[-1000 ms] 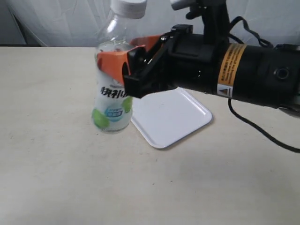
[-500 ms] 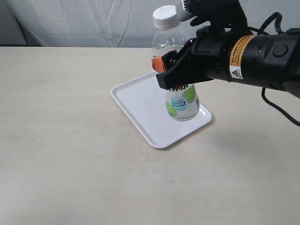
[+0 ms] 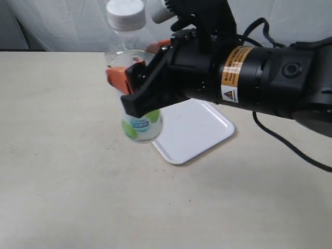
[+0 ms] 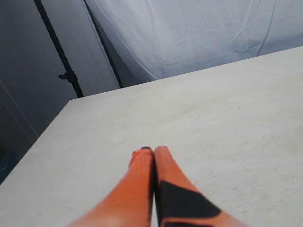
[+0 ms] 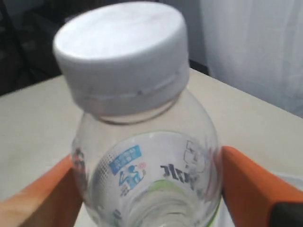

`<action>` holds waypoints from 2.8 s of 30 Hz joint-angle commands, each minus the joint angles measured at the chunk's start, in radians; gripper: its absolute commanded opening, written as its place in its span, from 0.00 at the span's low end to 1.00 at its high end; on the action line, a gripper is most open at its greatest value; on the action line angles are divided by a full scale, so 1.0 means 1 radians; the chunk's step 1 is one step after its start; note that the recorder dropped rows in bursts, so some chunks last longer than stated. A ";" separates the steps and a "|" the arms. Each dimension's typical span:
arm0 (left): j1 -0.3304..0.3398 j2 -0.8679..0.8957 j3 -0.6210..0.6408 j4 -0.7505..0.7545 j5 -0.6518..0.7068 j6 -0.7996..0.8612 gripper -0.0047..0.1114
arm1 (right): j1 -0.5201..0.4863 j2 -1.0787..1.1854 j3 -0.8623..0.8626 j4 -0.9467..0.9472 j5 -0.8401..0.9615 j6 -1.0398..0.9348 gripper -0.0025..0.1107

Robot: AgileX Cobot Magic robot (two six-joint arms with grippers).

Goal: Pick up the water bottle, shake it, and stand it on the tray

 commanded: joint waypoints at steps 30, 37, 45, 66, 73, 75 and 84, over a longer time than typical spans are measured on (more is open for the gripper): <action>0.000 -0.005 0.002 0.001 0.003 -0.004 0.04 | -0.196 0.056 -0.007 0.061 0.002 -0.011 0.01; 0.000 -0.005 0.002 0.001 0.003 -0.004 0.04 | -0.210 0.094 -0.007 0.057 -0.233 -0.067 0.01; 0.000 -0.005 0.002 0.001 0.003 -0.004 0.04 | -0.210 0.242 -0.007 0.190 -0.312 -0.258 0.01; 0.000 -0.005 0.002 0.001 0.003 -0.004 0.04 | -0.210 0.430 -0.007 0.706 -0.426 -0.587 0.01; 0.000 -0.005 0.002 0.001 0.003 -0.004 0.04 | -0.210 0.452 -0.007 0.734 -0.418 -0.587 0.01; 0.000 -0.005 0.002 0.001 0.003 -0.004 0.04 | -0.210 0.453 -0.007 0.734 -0.412 -0.587 0.01; 0.000 -0.005 0.002 0.001 0.003 -0.004 0.04 | -0.210 0.453 -0.007 0.734 -0.392 -0.589 0.43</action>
